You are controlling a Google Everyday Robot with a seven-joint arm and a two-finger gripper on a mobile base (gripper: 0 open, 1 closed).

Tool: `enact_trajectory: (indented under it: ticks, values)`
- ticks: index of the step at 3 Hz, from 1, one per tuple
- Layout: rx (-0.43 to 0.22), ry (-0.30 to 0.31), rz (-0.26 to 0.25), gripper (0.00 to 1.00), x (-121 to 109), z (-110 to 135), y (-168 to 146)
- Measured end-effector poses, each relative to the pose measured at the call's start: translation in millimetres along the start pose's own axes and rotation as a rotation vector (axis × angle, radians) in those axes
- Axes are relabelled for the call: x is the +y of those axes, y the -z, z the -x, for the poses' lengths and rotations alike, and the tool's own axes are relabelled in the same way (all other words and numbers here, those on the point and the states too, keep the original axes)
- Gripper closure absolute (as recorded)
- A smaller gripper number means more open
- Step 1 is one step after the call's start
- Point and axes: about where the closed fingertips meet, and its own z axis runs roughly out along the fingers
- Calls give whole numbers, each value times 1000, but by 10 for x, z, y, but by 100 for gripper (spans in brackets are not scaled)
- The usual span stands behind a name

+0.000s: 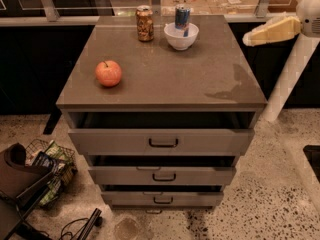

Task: Pick redbull can from white bowl and place on counter

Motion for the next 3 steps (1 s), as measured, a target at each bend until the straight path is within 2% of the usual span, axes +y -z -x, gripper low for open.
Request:
enact_trajectory:
  ticks: [1,2,3]
  values:
    - [-137,-20,-81,0,-368,190,-170]
    - [-137,-20,-81,0,-368,190,-170]
    - [-134,-63,-54,0,-370,211,-594]
